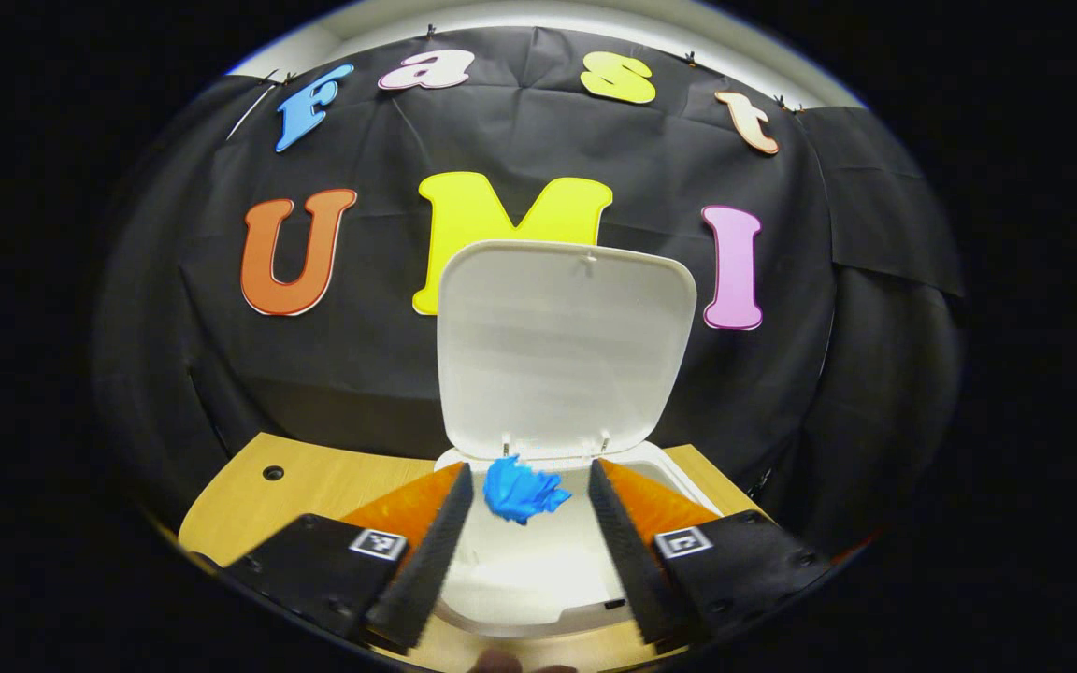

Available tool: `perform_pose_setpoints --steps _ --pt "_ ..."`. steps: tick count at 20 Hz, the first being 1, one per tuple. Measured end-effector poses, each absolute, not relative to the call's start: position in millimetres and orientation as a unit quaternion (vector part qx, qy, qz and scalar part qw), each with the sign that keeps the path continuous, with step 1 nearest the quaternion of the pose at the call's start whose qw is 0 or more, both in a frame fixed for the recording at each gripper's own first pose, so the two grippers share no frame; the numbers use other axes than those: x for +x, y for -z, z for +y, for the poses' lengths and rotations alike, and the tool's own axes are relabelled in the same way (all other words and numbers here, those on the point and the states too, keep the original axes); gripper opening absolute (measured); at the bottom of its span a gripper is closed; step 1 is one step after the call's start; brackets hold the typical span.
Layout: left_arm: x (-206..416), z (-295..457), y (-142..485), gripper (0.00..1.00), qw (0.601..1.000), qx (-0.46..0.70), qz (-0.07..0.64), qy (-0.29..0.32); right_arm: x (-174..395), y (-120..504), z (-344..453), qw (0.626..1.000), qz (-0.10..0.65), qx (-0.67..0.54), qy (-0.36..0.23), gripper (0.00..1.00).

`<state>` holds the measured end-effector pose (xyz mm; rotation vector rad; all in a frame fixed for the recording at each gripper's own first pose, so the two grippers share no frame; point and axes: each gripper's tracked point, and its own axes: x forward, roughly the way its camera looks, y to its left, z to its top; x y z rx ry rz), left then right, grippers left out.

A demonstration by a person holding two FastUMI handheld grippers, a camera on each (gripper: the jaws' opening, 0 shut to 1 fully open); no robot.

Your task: Press the lid of the desktop garbage bin to open it, pick up the crumpled paper on the desktop and throw it into the bin, then pick up the pop can on the desktop and drop it into the bin, and finally close the garbage bin lid.

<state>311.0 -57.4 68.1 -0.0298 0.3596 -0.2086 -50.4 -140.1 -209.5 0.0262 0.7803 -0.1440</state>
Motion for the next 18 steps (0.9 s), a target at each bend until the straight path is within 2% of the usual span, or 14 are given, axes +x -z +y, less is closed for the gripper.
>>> perform_pose_setpoints --steps 1,2,10,18 --pt "312.8 -57.5 -67.8 0.9 0.979 -0.014 0.177 0.104 -46.5 208.5 -138.8 0.923 0.38 0.01 0.067 0.8" --pt "311.8 -53.7 -69.9 0.98 0.979 -0.011 0.175 0.1 -42.1 206.2 -136.2 0.923 0.379 0.009 0.061 0.81" --pt "275.4 -14.4 -87.4 0.98 0.984 -0.016 0.161 0.071 18.0 156.5 -103.5 0.937 0.349 -0.007 -0.002 0.8" --pt "221.6 51.2 -103.0 1.0 0.988 -0.019 0.15 -0.005 98.1 112.4 -40.6 0.947 0.301 -0.051 -0.099 0.8"
